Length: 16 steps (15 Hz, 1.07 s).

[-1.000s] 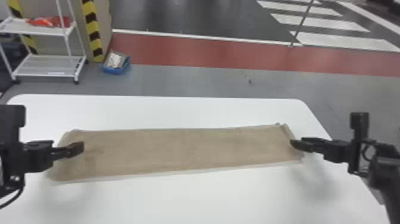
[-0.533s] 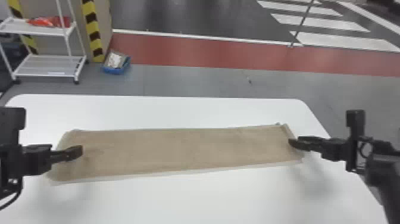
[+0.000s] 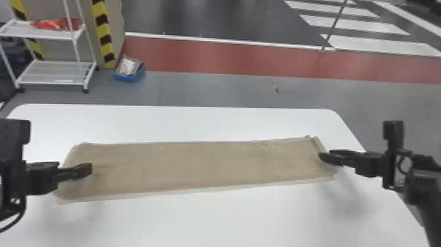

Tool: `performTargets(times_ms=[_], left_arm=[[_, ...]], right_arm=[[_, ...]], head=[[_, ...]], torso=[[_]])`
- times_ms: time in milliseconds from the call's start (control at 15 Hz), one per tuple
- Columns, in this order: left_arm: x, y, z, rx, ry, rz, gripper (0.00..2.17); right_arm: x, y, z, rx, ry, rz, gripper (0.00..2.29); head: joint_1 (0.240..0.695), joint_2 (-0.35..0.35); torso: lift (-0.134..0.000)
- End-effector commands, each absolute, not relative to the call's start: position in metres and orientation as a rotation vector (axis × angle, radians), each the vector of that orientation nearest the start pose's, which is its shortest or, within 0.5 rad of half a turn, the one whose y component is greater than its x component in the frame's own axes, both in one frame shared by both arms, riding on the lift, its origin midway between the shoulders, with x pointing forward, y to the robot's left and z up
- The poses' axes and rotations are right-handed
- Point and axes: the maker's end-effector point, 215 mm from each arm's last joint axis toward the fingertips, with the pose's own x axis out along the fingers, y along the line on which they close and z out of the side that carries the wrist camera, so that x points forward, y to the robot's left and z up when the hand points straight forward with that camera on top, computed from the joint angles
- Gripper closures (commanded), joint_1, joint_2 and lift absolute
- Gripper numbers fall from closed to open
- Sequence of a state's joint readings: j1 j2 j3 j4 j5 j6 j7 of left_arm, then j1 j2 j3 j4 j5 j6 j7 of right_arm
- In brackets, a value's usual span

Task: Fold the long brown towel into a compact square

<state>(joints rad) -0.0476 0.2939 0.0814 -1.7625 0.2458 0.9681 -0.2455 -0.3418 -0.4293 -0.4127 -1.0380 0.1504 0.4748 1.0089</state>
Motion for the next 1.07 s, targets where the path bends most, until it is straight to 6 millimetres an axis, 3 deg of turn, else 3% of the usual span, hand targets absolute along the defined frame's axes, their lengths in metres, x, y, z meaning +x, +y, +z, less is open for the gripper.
performTargets(times_ms=[0,133,267,533,600,733,800,867,1000], left_arm=[[0.535,0.304,-0.456,-0.046,0.718,-0.177,0.21],[0.538,0.306,-0.457,-0.035,0.722,-0.17,0.21],[0.538,0.308,-0.458,-0.034,0.725,-0.169,0.4],[0.535,0.308,-0.461,-0.016,0.736,-0.17,0.43],[0.535,0.308,-0.461,-0.011,0.737,-0.169,0.66],[0.535,0.307,-0.463,0.001,0.741,-0.171,0.77],[0.535,0.307,-0.462,0.003,0.739,-0.166,1.19],[0.535,0.306,-0.461,0.003,0.737,-0.161,1.45],[0.527,0.302,-0.464,-0.009,0.766,-0.167,1.65]], right_arm=[[0.551,-0.486,-0.448,0.099,0.624,0.353,0.5],[0.55,-0.485,-0.449,0.104,0.625,0.354,0.5],[0.55,-0.485,-0.448,0.105,0.623,0.355,0.5],[0.549,-0.485,-0.447,0.106,0.621,0.358,0.5],[0.548,-0.486,-0.448,0.107,0.621,0.357,0.51],[0.548,-0.486,-0.447,0.109,0.618,0.358,0.5],[0.549,-0.486,-0.444,0.109,0.612,0.359,0.5],[0.55,-0.485,-0.442,0.108,0.606,0.36,0.5],[0.552,-0.484,-0.44,0.108,0.598,0.357,0.5]], head=[[0.695,-0.183],[0.695,-0.184],[0.695,-0.181],[0.695,-0.178],[0.695,-0.178],[0.695,-0.178],[0.695,-0.178],[0.695,-0.179],[0.695,-0.179]], torso=[[-0.124],[-0.124],[-0.124],[-0.124],[-0.124],[-0.124],[-0.124],[-0.124],[-0.124]])
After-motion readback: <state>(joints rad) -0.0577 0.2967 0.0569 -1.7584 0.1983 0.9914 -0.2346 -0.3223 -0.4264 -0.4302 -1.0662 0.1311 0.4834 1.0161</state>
